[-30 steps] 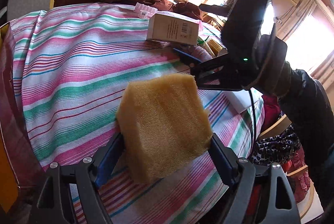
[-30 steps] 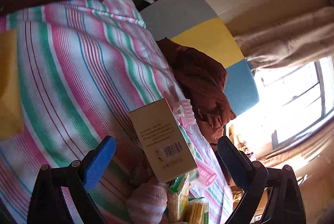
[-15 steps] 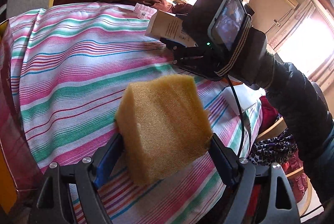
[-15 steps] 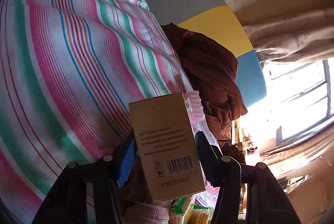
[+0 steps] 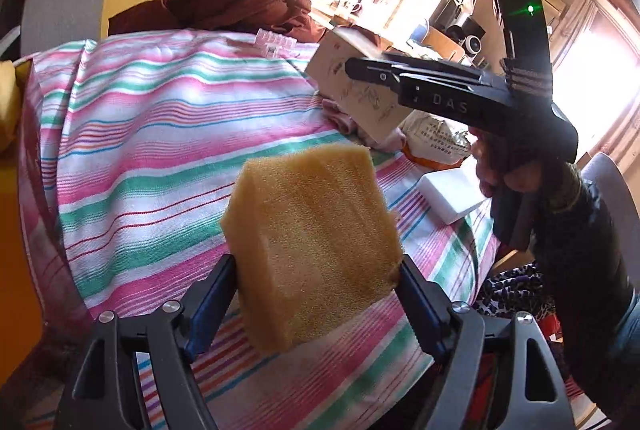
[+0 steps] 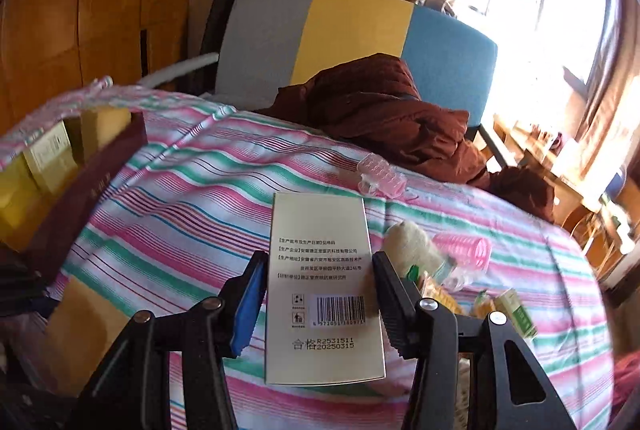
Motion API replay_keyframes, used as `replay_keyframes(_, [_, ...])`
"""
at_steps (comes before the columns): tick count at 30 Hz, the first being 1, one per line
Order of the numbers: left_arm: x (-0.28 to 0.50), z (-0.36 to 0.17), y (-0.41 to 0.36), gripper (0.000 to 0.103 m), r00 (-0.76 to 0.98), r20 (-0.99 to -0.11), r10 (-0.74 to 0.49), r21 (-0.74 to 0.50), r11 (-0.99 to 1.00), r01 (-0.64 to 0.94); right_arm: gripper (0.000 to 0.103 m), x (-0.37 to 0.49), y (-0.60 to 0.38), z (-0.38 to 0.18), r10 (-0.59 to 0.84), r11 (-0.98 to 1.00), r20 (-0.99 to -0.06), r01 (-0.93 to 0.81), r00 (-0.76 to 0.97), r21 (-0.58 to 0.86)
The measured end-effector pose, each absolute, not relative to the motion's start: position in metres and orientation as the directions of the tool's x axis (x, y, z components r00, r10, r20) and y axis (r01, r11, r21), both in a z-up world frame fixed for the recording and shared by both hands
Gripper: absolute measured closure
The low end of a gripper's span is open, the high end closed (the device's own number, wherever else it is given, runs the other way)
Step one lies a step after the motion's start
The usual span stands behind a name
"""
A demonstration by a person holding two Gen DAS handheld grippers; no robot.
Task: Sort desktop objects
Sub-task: 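Carry the sponge with the left tool into the gold tray while the right tool places the kraft box there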
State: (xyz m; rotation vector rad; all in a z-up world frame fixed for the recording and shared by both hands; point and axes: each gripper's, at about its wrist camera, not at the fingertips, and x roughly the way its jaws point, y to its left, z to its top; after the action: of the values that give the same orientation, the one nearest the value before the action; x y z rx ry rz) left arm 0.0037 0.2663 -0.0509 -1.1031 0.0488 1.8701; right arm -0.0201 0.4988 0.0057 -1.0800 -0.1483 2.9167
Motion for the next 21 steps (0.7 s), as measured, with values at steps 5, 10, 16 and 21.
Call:
replay_keyframes(5, [0.013, -0.039, 0.254, 0.023, -0.187, -0.683, 0.706, -0.380, -0.562, -0.734, 0.051, -0.002, 0.494, 0.005, -0.017, -0.998, -0.638, -0.023, -0.770, 0.053])
replay_keyframes(10, [0.017, -0.023, 0.231, 0.023, -0.217, -0.649, 0.729, -0.395, -0.567, -0.723, 0.051, 0.008, 0.481, 0.011, -0.057, -0.993, -0.611, -0.015, -0.789, 0.113])
replay_keyframes(16, [0.013, -0.002, 0.184, 0.023, -0.303, -0.618, 0.726, -0.391, -0.617, -0.683, 0.051, 0.002, 0.442, 0.034, -0.169, -0.981, -0.552, 0.083, -0.817, 0.177])
replay_keyframes(21, [-0.007, 0.010, 0.129, 0.023, -0.408, -0.600, 0.689, -0.391, -0.697, -0.601, 0.051, -0.018, 0.395, 0.044, -0.259, -0.963, -0.529, 0.179, -0.808, 0.199])
